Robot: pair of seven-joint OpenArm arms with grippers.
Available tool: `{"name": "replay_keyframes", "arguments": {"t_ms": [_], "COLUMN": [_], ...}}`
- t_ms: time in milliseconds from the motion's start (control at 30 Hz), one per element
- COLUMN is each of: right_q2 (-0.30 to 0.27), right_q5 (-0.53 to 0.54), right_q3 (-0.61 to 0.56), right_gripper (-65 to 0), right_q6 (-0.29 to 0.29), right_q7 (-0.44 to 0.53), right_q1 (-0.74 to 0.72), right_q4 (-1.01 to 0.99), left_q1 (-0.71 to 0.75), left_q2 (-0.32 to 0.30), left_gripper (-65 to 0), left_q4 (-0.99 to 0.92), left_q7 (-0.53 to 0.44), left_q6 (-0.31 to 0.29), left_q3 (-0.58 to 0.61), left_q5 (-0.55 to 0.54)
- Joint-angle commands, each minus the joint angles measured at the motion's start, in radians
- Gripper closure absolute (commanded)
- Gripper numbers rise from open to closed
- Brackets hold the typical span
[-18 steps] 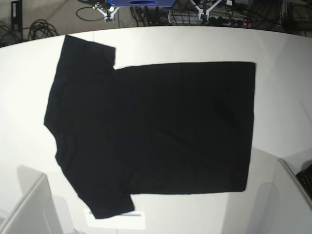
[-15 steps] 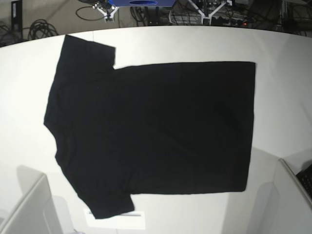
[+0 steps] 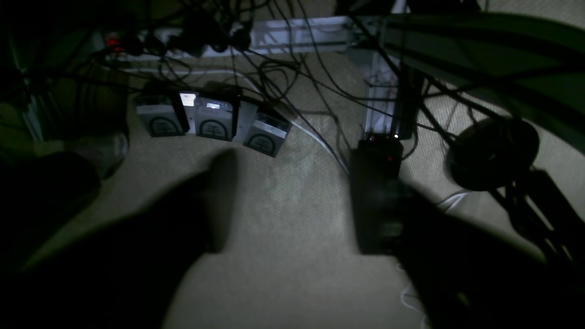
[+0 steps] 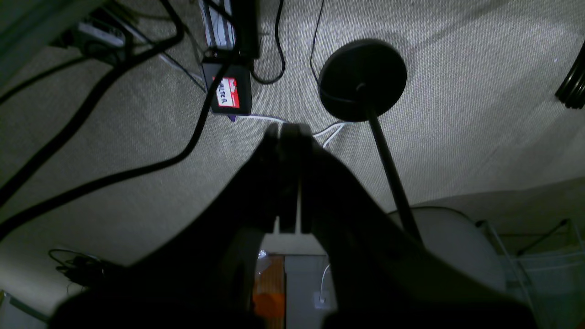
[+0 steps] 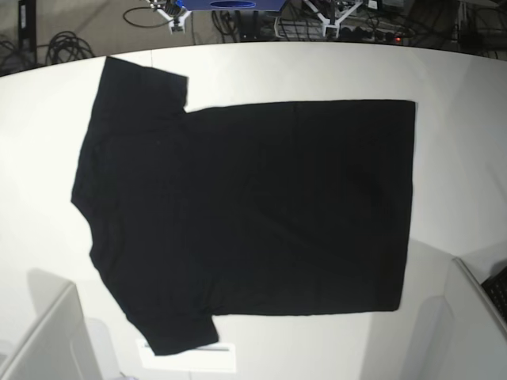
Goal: Fold the T-shirt properly
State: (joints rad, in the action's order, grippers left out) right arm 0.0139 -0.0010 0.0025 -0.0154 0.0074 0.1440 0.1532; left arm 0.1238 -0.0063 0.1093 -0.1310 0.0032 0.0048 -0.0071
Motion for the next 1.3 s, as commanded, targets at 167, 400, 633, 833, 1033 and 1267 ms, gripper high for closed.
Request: {"name": "replay_keyframes", "arguments": {"t_ms": [167, 400, 633, 833, 1033, 1267], "right_q2": [-0.005, -0.009, -0.01, -0.029, -0.029, -0.029], "right_q5": [0.0, -0.001, -0.001, 0.002, 0.003, 0.003], "right_q3": [-0.003, -0.005, -0.002, 0.001, 0.003, 0.011], "right_gripper": [0.0, 0.0, 0.0, 0.0, 0.0, 0.0], "right_q6": [0.009, 0.009, 0.009, 0.007, 0.007, 0.007], "right_q7": [0.001, 0.001, 0.001, -0.007, -0.007, -0.076], "right_q1": [0.007, 0.016, 0.027, 0.085, 0.108, 0.323], "right_q4": [0.003, 0.003, 0.003, 0.098, 0.112, 0.38], "left_q1": [0.009, 0.023, 0.032, 0.046, 0.055, 0.259], "left_q2": [-0.002, -0.002, -0.017, -0.036, -0.039, -0.11], "left_gripper": [-27.8, 0.0, 0.0, 0.0, 0.0, 0.0], "left_q4": [0.0, 0.0, 0.0, 0.0, 0.0, 0.269], "left_q7": [-0.003, -0.003, -0.003, -0.003, 0.0, 0.008], "left_q6": [0.004, 0.002, 0.002, 0.002, 0.002, 0.002], "left_q3": [0.005, 0.005, 0.007, 0.007, 0.008, 0.008], "left_q5": [0.002, 0.011, 0.012, 0.012, 0.014, 0.014]}}
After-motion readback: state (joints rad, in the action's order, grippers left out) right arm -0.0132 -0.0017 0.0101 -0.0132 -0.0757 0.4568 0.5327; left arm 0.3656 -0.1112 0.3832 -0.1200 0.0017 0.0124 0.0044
